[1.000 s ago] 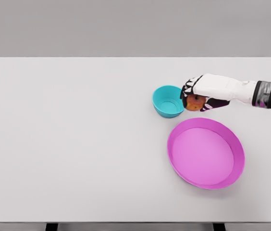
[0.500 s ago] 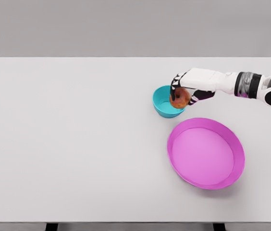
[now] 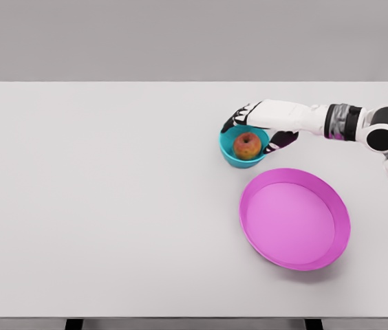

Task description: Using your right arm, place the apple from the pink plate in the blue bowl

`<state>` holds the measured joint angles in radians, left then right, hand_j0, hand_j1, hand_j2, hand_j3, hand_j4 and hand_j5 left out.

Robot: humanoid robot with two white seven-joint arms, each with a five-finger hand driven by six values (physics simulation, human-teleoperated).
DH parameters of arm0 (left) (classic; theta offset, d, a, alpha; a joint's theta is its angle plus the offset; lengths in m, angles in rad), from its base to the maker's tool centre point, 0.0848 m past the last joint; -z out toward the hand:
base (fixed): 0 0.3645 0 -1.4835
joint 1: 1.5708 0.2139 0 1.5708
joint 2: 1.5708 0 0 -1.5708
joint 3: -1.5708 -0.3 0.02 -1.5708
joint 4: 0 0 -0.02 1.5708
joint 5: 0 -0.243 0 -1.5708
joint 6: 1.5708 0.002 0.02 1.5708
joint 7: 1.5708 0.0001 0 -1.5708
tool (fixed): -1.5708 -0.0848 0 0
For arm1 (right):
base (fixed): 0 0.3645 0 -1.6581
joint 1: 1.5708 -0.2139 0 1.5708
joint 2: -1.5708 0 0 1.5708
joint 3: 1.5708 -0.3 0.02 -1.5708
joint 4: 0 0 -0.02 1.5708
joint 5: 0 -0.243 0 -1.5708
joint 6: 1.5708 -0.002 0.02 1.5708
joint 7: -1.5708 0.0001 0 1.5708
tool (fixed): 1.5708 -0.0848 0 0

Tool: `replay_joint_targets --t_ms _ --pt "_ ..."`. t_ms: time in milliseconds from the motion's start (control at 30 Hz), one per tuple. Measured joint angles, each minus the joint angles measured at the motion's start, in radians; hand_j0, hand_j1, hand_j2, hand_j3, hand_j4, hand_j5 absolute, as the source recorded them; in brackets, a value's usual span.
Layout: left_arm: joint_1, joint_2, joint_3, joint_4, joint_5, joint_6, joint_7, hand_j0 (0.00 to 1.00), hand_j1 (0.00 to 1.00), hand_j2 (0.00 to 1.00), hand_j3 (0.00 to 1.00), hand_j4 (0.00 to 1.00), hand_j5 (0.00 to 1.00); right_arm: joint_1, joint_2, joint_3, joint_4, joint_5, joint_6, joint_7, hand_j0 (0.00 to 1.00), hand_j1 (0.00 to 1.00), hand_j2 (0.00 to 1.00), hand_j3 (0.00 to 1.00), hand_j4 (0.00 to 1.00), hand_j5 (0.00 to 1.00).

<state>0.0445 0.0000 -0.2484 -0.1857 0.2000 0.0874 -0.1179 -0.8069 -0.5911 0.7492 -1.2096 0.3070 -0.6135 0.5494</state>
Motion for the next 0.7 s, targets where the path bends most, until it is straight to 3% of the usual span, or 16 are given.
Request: replay_joint_targets --t_ms 100,200,333,433,500,567,700 --pt "0.0 0.0 0.0 0.0 0.0 0.0 0.0 1.0 1.0 1.0 1.0 1.0 1.0 -0.02 -0.007 -0.006 -0.007 -0.002 0.0 0.0 1.0 1.0 1.0 1.0 1.0 1.0" --pt "0.0 0.0 0.0 0.0 0.0 0.0 0.0 1.0 1.0 1.0 1.0 1.0 1.0 0.006 -0.04 -0.045 -0.056 -0.004 -0.001 0.001 1.0 1.0 1.0 1.0 1.0 1.0" --pt "0.0 0.0 0.0 0.0 0.0 0.0 0.0 1.0 1.0 1.0 1.0 1.0 1.0 0.124 -0.112 -0.175 -0.134 -0.011 -0.001 0.002 1.0 1.0 1.0 1.0 1.0 1.0" --pt "0.0 0.0 0.0 0.0 0.0 0.0 0.0 1.0 1.0 1.0 1.0 1.0 1.0 0.181 -0.156 -0.268 -0.153 -0.016 -0.001 0.002 1.0 1.0 1.0 1.0 1.0 1.0" --pt "0.0 0.0 0.0 0.0 0.0 0.0 0.0 1.0 1.0 1.0 1.0 1.0 1.0 0.268 -0.168 -0.343 -0.159 -0.015 -0.001 0.007 1.0 1.0 1.0 1.0 1.0 1.0" --pt "0.0 0.0 0.0 0.0 -0.001 0.0 0.0 1.0 1.0 1.0 1.0 1.0 1.0 0.365 -0.148 -0.465 -0.163 -0.013 -0.002 0.034 1.0 1.0 1.0 1.0 1.0 1.0" --pt "0.0 0.0 0.0 0.0 0.0 0.0 0.0 1.0 1.0 1.0 1.0 1.0 1.0 0.397 -0.04 -0.681 -0.166 -0.017 0.0 0.054 1.0 1.0 1.0 1.0 1.0 1.0"
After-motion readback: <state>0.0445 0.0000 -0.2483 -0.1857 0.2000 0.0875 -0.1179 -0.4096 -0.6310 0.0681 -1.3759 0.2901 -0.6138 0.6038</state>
